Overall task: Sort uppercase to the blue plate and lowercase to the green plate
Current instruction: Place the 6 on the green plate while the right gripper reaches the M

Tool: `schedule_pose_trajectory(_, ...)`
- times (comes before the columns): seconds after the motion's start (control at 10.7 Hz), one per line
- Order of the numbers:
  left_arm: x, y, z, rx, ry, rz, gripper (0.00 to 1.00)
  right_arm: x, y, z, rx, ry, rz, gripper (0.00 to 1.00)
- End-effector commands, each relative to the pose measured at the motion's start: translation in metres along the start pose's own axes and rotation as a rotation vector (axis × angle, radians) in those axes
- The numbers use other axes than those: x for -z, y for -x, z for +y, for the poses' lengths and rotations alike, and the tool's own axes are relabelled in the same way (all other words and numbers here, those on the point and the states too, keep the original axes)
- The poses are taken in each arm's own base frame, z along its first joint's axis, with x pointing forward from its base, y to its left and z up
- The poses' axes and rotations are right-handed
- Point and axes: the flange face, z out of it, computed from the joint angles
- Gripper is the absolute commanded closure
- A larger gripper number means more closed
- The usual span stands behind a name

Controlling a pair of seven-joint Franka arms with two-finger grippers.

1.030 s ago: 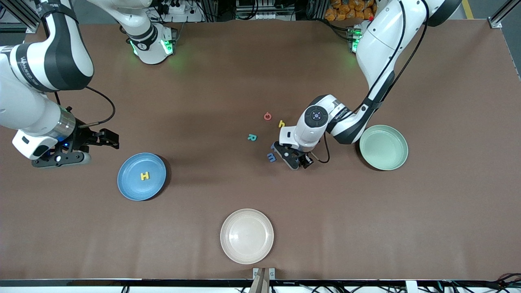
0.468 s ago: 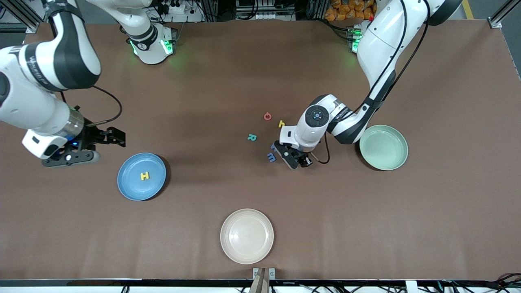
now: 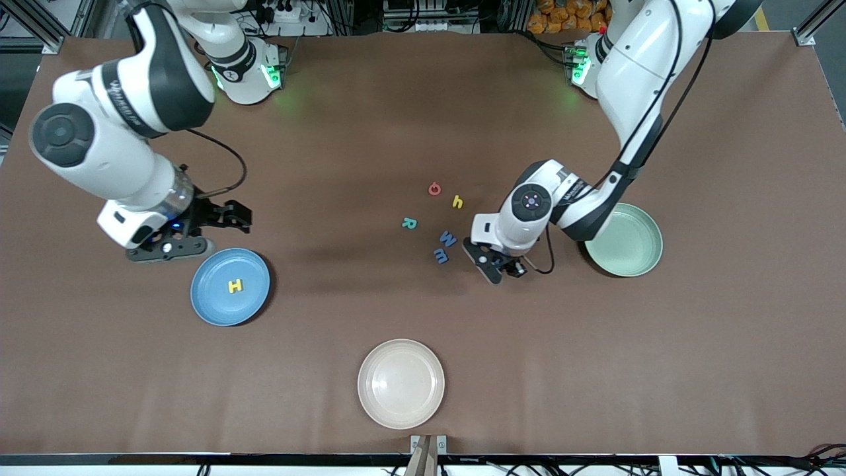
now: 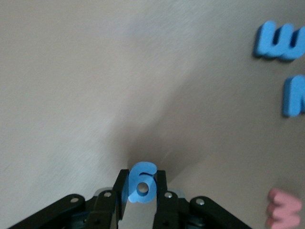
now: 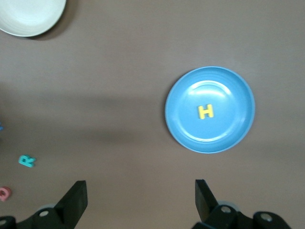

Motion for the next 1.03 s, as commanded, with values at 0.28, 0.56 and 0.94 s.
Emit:
schedule_pose_trajectory(0.28, 0.073, 0.074, -0.089, 0.000, -0.015, -0.154, 1.00, -0.073, 0.006, -0.136, -0.152, -0.056, 0.026, 0.00)
schedule_pose_trajectory(0.56, 0.076, 0.134, -0.131, 0.024, 0.056, -0.162, 1.00, -0.112, 0.031, -0.211, -0.171, -0.061, 0.035, 0.00)
schedule_pose_trajectory(0.94, 0.071, 0.187, -0.140, 0.070, 0.095, -0.190, 1.00, -0.183, 0.063, -0.285, -0.293, -0.038, 0.078, 0.00)
